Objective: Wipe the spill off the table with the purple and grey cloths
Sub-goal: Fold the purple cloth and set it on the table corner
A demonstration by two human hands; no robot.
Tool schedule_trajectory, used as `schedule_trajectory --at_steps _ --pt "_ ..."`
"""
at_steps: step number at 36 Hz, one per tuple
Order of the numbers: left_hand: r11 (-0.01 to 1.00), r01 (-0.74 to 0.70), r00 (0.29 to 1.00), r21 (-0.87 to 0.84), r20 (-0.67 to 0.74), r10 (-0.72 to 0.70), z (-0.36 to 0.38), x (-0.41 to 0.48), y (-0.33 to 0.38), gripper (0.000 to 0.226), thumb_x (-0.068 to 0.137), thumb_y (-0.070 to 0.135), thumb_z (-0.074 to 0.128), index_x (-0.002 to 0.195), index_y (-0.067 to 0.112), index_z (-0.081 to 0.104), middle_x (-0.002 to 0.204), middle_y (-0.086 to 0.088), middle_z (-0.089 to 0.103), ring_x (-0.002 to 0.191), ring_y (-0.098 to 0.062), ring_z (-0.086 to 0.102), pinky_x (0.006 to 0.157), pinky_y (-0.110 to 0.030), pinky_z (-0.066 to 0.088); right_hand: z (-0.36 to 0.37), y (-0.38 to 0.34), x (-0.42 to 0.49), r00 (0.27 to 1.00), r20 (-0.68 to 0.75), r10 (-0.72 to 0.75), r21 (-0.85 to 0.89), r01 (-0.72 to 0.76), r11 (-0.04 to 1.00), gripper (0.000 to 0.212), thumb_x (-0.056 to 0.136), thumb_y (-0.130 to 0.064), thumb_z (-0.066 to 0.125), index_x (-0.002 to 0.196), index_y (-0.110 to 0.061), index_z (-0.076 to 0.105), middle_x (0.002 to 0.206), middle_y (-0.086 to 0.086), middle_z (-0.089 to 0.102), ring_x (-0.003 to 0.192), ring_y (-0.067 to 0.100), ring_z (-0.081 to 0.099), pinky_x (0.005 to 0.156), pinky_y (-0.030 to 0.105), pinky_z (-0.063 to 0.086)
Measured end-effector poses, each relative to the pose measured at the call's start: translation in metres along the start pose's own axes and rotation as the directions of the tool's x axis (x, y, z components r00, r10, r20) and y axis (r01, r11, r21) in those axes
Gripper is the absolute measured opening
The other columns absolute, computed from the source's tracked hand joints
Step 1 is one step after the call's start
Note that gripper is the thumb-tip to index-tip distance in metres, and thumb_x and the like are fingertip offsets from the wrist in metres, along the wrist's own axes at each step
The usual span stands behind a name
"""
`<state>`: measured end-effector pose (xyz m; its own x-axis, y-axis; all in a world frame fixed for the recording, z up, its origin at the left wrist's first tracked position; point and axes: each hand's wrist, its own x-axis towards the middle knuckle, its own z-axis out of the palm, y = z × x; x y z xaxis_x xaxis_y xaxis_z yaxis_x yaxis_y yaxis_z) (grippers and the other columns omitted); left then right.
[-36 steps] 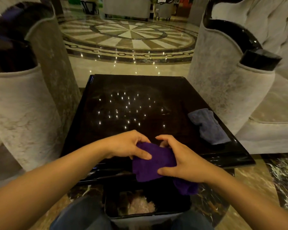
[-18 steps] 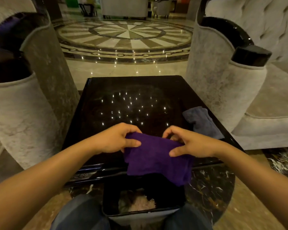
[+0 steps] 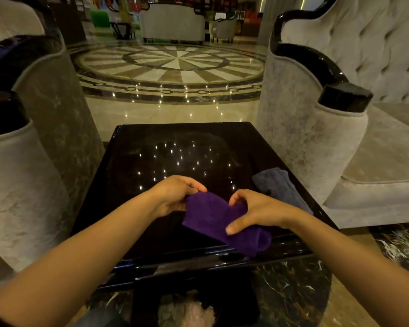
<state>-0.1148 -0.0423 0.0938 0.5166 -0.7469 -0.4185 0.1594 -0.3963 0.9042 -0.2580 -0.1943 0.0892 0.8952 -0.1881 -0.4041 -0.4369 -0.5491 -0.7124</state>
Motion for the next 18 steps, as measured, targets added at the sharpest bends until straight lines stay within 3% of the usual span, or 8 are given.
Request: schedule_trajectory --at_steps 5,9,11,13,15,18 --pt "0.998 0.032 0.996 0.046 -0.085 -0.028 0.003 0.022 -0.01 0.028 0.088 -0.002 0.045 0.076 0.013 0.066 0.081 -0.005 0.064 0.075 -0.014 0.06 0.066 -0.026 0.05 0.004 0.011 0.017 0.983 -0.145 -0.113 -0.446 0.037 0.894 0.075 0.054 -0.042 0.081 0.116 -0.028 0.041 0.12 -0.006 0.041 0.104 0.014 0.048 0.081 0.032 0.05" --pt "0.985 -0.01 0.982 0.174 -0.184 0.043 0.002 0.037 -0.022 0.026 0.09 0.004 0.046 0.08 0.017 0.066 0.083 -0.004 0.064 0.073 -0.01 0.058 0.062 -0.02 0.047 0.01 0.024 0.027 0.97 -0.138 -0.199 -0.616 0.073 0.784 0.072 0.069 -0.046 0.068 0.13 -0.024 0.037 0.132 -0.001 0.043 0.117 0.02 0.038 0.092 0.034 0.042" --pt "0.945 -0.075 0.967 0.32 -0.208 0.147 -0.001 0.043 -0.029 0.023 0.091 0.008 0.047 0.089 0.018 0.067 0.096 -0.005 0.066 0.083 -0.011 0.06 0.07 -0.02 0.047 0.012 0.03 0.029 0.955 -0.132 -0.267 -0.686 0.107 0.72 0.07 0.074 -0.049 0.061 0.133 -0.02 0.036 0.137 0.0 0.039 0.124 0.019 0.031 0.099 0.033 0.035" --pt "0.796 -0.14 0.921 0.589 -0.218 0.323 -0.008 0.049 -0.039 0.026 0.093 0.014 0.044 0.108 0.017 0.064 0.117 -0.006 0.063 0.106 -0.017 0.057 0.088 -0.027 0.044 0.015 0.035 0.029 0.947 -0.111 -0.301 -0.706 0.138 0.695 0.067 0.079 -0.046 0.057 0.135 -0.018 0.034 0.14 0.001 0.034 0.124 0.019 0.031 0.099 0.033 0.037" --pt "0.553 -0.08 0.872 0.829 -0.211 0.442 -0.018 0.053 -0.051 0.035 0.095 0.024 0.038 0.128 0.026 0.051 0.14 -0.005 0.046 0.127 -0.022 0.04 0.102 -0.04 0.033 0.019 0.037 0.029 0.94 -0.099 -0.328 -0.722 0.159 0.674 0.061 0.085 -0.04 0.052 0.137 -0.017 0.03 0.14 0.002 0.034 0.121 0.019 0.035 0.094 0.033 0.043" --pt "0.33 0.087 0.881 0.94 -0.227 0.415 -0.038 0.059 -0.067 0.046 0.095 0.042 0.028 0.14 0.04 0.021 0.156 -0.002 0.012 0.142 -0.024 0.009 0.111 -0.053 0.011 0.022 0.038 0.033 0.915 -0.098 -0.392 -0.79 0.168 0.589 0.057 0.089 -0.031 0.045 0.14 -0.021 0.022 0.138 0.007 0.038 0.116 0.025 0.04 0.087 0.036 0.045"
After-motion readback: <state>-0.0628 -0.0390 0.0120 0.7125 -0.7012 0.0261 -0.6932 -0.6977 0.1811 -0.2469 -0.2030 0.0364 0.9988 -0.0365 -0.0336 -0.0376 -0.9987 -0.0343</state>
